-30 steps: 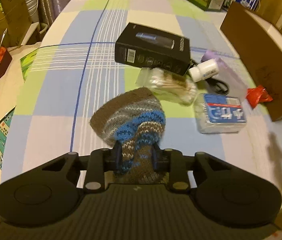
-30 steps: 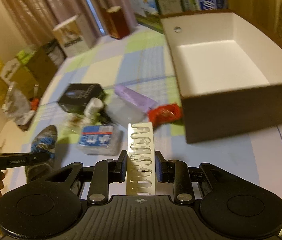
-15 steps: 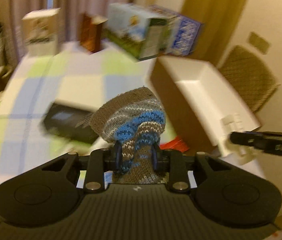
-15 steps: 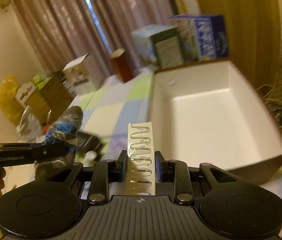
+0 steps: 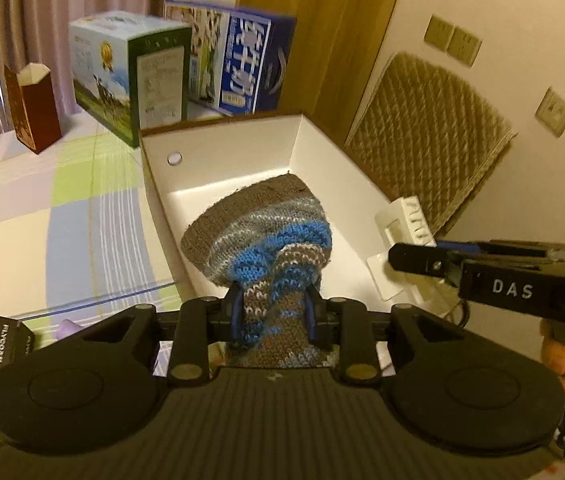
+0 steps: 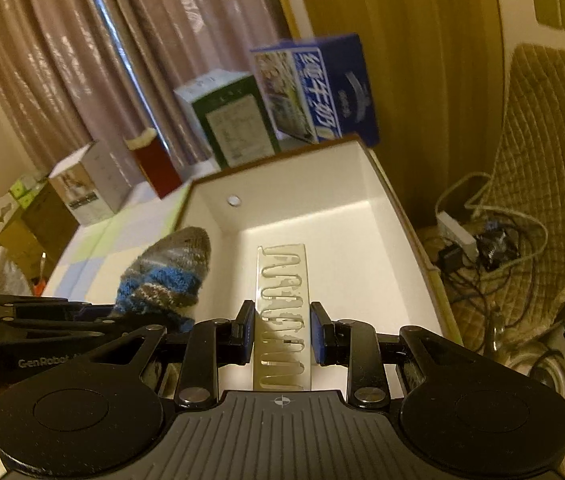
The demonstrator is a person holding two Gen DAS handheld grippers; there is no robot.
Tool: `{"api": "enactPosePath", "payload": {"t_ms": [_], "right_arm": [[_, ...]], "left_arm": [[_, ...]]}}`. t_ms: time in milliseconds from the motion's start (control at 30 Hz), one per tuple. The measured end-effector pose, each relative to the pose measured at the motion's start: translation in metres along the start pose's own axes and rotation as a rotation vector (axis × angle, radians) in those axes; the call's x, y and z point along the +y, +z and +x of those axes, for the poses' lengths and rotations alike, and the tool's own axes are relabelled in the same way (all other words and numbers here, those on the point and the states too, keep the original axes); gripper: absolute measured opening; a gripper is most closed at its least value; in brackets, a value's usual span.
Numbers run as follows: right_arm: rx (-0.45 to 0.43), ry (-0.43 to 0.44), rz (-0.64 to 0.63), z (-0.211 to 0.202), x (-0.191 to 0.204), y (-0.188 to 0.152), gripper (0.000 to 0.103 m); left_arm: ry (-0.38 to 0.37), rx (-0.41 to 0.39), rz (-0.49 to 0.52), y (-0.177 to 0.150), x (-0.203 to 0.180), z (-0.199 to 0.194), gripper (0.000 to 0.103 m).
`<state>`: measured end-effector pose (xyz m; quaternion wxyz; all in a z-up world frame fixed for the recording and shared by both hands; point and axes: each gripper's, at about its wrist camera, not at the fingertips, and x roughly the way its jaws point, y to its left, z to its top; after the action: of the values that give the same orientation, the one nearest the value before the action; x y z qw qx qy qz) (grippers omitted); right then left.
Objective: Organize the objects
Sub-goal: 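Carry pouch and rack into the cardboard box and open both tools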
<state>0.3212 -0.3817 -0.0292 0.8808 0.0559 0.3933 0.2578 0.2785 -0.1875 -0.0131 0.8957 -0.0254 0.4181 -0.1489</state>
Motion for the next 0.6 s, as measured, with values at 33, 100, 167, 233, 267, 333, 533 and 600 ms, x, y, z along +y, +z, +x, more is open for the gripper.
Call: {"api": "enactPosePath", "payload": {"t_ms": [33,100,167,233,267,333,533,600], "right_arm": [[0.013,-0.005,0.005,0.004,-0.004,-0.002,0.025],[0.034,-0.02,0.008,0.01,-0.011,-0.006,0.025],[0.06,-0.036,0.004,0.018,-0.016,-0.008,0.025],[0.085,-0.048,-0.007,0.026,-0.019,-0.009,0.025],[0.096,-0.052,-0.012,0.03,-0.02,-0.009,0.025],[0.115,-0.054,-0.033,0.037,-0.021,-0.009,0.025],[0.158,-0.053,-0.078,0.053,-0.021,-0.009,0.025],[0.166,-0.051,-0.082,0.057,-0.021,-0.007,0.025]], "left_arm": [[0.002,0.014,-0.002,0.0,-0.002,0.007,0.025],[0.013,0.042,-0.001,0.0,-0.004,0.023,0.025],[0.021,0.069,0.006,0.0,-0.006,0.036,0.025],[0.021,0.097,0.008,0.001,-0.008,0.048,0.025],[0.022,0.111,0.01,0.002,-0.008,0.054,0.025],[0.021,0.138,0.021,0.001,-0.01,0.065,0.026],[0.065,0.168,0.099,0.003,-0.015,0.084,0.037],[0.056,0.169,0.098,0.005,-0.014,0.087,0.039]]}}
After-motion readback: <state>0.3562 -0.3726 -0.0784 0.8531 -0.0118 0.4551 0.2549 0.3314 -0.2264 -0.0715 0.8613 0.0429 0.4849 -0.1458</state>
